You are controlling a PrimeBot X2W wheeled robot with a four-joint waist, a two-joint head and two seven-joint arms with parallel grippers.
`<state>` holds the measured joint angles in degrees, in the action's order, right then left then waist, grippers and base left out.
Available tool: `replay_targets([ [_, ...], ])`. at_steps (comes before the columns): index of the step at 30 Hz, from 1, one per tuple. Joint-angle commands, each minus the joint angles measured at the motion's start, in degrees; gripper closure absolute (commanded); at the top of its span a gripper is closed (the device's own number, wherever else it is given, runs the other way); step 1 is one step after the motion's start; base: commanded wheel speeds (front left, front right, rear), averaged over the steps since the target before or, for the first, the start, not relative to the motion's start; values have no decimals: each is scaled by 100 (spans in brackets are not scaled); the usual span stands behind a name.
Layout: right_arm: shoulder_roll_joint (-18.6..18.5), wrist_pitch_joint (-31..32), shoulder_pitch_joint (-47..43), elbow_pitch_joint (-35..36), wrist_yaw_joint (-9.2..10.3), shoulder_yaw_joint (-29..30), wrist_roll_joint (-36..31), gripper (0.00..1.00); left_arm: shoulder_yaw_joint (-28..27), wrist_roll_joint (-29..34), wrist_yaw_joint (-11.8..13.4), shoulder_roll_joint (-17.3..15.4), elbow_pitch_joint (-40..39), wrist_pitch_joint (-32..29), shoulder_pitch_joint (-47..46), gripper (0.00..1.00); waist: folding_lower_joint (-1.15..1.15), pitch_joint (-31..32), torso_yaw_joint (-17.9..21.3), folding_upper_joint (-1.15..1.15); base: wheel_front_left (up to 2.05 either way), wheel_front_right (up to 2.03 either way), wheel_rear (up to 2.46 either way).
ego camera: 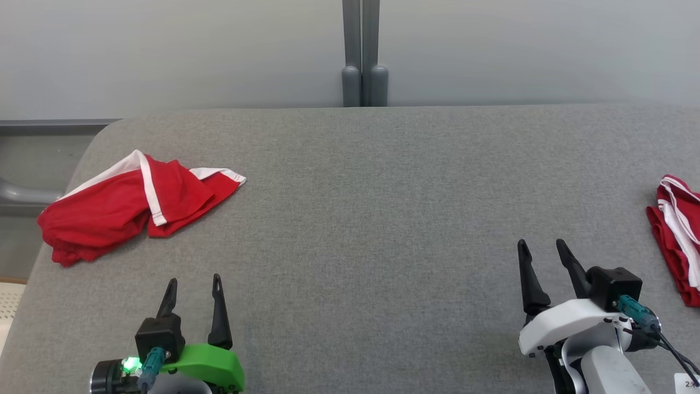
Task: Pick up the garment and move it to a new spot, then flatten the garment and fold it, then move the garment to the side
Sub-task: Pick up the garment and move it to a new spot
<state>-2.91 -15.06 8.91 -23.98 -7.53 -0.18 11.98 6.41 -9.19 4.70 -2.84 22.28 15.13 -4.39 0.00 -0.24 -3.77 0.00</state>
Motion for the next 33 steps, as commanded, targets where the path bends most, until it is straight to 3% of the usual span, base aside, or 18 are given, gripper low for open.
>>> replay_targets([
  [1,-5,-14,-64,61,8,-32,-106,0,-9,74,-12,-14,5,-1,38,0,0,-1,-83,0,0,0,0],
  [7,-3,-14,-125,138,8,-109,-59,0,-33,52,16,-17,-1,-1,8,0,0,-44,-557,0,0,0,0],
  [25,-8,-14,32,196,8,-249,-11,0,-227,-82,119,-13,18,-1,95,0,0,-204,-2610,0,0,0,0],
  [33,-15,-14,374,28,8,-593,-36,0,-442,-285,294,-12,-171,-1,240,0,0,-404,-2749,0,0,0,0],
])
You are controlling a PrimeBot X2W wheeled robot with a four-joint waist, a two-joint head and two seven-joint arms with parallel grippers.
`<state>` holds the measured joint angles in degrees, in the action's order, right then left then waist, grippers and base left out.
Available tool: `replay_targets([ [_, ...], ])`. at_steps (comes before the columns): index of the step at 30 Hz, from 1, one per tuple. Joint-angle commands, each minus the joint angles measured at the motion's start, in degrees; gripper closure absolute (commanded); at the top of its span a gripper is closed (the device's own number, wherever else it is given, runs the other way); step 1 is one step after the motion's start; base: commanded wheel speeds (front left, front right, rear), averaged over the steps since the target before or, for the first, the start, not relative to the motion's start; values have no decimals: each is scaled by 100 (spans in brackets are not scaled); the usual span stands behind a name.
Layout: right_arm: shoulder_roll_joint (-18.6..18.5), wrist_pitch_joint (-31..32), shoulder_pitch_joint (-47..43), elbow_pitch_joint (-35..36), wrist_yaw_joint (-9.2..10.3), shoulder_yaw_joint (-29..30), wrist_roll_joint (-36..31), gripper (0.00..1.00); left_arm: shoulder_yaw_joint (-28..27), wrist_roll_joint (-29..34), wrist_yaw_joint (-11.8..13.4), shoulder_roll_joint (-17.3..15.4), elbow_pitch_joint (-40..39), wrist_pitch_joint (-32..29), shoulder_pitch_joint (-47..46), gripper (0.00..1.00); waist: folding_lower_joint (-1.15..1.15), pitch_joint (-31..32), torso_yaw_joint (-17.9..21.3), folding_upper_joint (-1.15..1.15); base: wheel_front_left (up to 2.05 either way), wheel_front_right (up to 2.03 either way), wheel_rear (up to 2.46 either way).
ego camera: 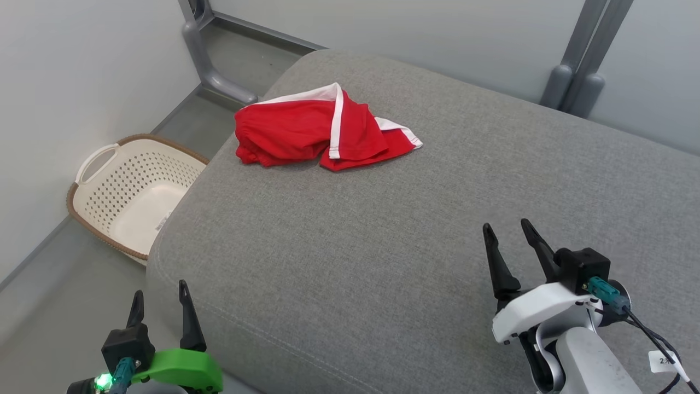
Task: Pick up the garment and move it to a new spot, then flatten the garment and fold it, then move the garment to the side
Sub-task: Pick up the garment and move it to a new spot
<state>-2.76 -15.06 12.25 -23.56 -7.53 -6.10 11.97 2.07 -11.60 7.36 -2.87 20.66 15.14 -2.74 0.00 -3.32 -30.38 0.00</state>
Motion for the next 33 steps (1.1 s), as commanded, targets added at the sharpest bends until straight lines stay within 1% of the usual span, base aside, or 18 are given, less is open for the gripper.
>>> replay_targets([
  [1,-30,-14,62,-26,8,-24,-32,0,-14,-65,32,-8,-19,-2,84,0,0,-105,-91,0,0,0,0],
  [6,-29,-14,118,-60,8,-49,-28,0,-4,-119,42,-9,4,-3,98,0,0,-124,-86,0,0,0,0],
  [16,-28,-14,-54,68,8,222,-113,0,137,-56,-123,-11,305,-3,-247,0,0,-177,-32,0,0,0,0],
  [20,-29,-14,21,107,8,213,-171,0,113,-128,-204,-11,418,-2,-445,0,0,-318,118,0,0,0,0],
  [25,-28,-14,174,147,8,208,-240,0,63,-215,-383,-10,580,-2,-753,0,0,-563,364,0,0,0,0],
  [29,-28,-14,341,216,8,187,-341,0,-71,-296,-523,-9,730,-3,-1091,0,0,-821,582,0,0,0,0],
  [33,-28,-14,482,292,9,165,-453,0,-228,-294,-596,-10,882,-3,-1475,0,0,-1089,791,0,0,0,0],
])
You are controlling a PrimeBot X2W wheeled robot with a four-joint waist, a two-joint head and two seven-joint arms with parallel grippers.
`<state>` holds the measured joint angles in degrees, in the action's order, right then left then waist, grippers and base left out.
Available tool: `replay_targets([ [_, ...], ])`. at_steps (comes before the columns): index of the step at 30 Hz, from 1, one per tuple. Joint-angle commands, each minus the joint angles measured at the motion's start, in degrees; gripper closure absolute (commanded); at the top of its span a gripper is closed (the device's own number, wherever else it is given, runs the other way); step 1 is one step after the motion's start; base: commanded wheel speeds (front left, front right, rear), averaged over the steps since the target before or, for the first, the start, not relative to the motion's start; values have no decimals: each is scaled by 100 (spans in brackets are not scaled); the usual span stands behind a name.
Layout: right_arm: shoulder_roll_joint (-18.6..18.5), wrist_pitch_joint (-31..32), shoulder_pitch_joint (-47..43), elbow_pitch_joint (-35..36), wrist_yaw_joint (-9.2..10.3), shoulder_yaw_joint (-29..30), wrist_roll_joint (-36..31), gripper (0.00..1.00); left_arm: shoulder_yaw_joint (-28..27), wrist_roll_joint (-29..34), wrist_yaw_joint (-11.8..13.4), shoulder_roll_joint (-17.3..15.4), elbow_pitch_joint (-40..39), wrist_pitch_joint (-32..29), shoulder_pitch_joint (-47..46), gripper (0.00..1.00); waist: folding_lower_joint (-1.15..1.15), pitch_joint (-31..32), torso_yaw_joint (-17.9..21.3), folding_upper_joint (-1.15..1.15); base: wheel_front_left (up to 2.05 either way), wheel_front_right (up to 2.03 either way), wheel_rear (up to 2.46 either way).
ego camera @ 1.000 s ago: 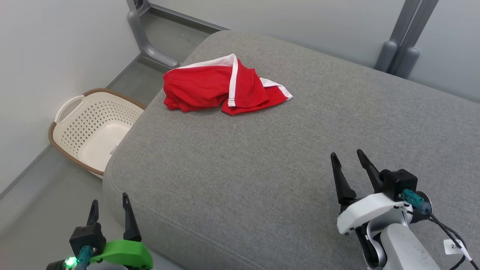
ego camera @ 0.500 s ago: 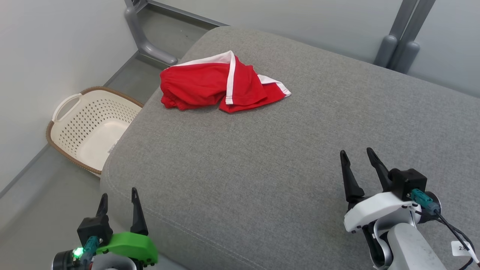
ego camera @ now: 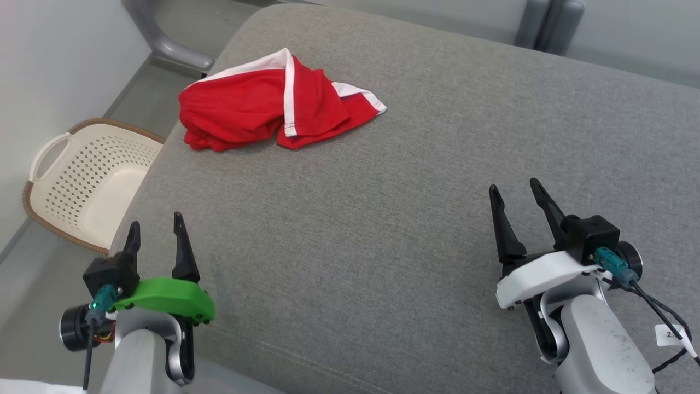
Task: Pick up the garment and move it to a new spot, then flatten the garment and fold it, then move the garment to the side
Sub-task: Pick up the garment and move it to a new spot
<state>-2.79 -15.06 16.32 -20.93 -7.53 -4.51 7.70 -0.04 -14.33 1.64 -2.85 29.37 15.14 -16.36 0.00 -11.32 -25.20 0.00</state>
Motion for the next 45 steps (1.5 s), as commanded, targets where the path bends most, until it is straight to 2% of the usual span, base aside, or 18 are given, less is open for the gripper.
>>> replay_targets([
  [1,-27,-14,106,47,9,12,-57,0,-51,4,-65,-10,45,-2,-204,0,0,-358,320,0,0,0,0],
  [14,-74,-14,614,463,8,-224,-139,0,-607,513,-401,-135,929,-3,-1487,0,0,-1021,965,0,0,0,0],
  [24,-106,-14,780,788,9,-415,-115,0,-900,674,-518,-522,1613,-3,-2236,0,0,-1321,1436,0,0,0,0],
  [40,-155,-14,764,879,8,-332,-108,0,-937,825,-238,-1080,3498,-3,-3197,0,0,-1498,1947,0,0,0,0],
  [43,-149,-14,742,881,8,-308,-98,0,-889,810,-213,-1003,3821,-6,-3293,2,0,-1490,1963,0,0,0,0],
  [44,-143,-14,725,883,8,-298,-98,0,-880,790,-235,-978,3928,-14,-3313,57,0,-1485,1960,0,0,0,0],
  [45,-139,-14,715,882,8,-288,-101,0,-872,776,-253,-981,3981,-14,-3341,90,0,-1484,1955,0,0,0,0],
])
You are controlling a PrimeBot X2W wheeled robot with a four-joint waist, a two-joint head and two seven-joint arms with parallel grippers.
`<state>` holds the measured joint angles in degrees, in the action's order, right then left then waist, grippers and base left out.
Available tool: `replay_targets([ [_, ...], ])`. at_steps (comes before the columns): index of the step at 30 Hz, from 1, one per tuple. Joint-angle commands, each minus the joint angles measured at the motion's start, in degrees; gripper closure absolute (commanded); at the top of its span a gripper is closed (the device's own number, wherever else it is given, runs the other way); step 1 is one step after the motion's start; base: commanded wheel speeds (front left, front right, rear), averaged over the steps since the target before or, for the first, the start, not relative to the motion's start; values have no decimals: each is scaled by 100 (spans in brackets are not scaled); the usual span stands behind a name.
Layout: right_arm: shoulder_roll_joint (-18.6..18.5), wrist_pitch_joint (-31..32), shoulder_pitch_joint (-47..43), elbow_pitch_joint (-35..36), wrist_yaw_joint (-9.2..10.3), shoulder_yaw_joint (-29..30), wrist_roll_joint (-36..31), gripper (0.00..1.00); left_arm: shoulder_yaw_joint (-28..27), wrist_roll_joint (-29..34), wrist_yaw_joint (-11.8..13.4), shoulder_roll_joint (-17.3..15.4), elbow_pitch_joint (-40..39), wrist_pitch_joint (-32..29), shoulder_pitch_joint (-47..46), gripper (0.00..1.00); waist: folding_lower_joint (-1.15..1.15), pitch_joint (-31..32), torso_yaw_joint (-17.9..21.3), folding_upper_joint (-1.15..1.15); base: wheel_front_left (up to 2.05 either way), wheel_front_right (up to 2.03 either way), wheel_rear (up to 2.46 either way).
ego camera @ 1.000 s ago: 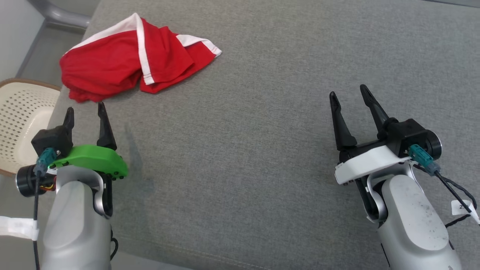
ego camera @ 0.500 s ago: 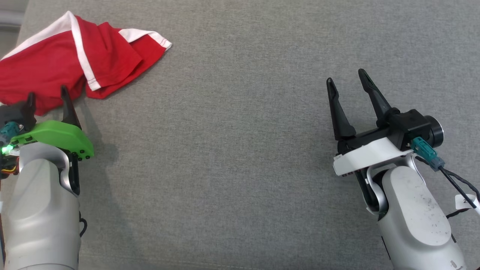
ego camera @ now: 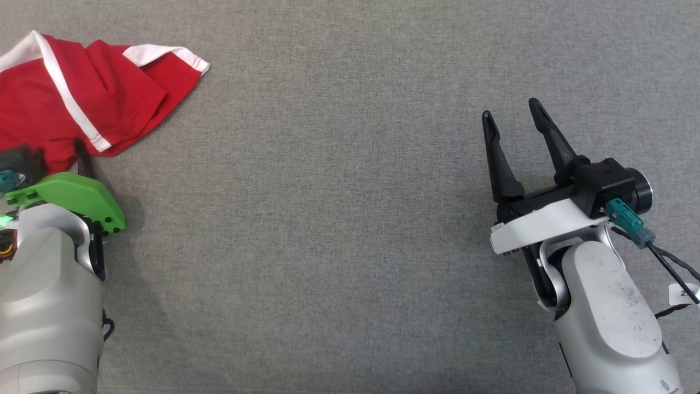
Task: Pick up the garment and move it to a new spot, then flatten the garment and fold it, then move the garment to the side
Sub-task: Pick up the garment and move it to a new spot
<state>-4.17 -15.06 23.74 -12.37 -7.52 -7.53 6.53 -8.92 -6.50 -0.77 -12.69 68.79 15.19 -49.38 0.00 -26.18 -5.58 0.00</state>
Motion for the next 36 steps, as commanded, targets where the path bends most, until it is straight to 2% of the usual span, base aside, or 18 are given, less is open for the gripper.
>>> replay_targets([
  [1,4,-14,-33,13,7,22,14,0,31,-11,-19,-1,103,-18,-64,100,0,7,-16,0,0,0,0],
  [8,36,-14,-60,-87,7,46,52,0,87,-49,-116,64,-23,-10,-109,100,0,199,-119,0,0,0,0],
  [18,94,-14,-170,-244,7,100,205,0,315,145,-235,245,-1167,-7,271,100,0,725,-156,0,0,0,0],
  [19,101,-14,-236,-274,7,137,229,0,411,206,-263,317,-1458,-7,367,100,0,828,-130,0,0,0,0],
  [26,120,-14,-349,-324,7,189,345,0,730,312,-386,641,-2210,-7,587,100,0,1053,67,0,0,0,0],
  [36,121,-14,-420,-358,7,175,612,0,1539,101,-569,959,-3133,-6,802,100,0,1282,493,0,0,0,0],
])
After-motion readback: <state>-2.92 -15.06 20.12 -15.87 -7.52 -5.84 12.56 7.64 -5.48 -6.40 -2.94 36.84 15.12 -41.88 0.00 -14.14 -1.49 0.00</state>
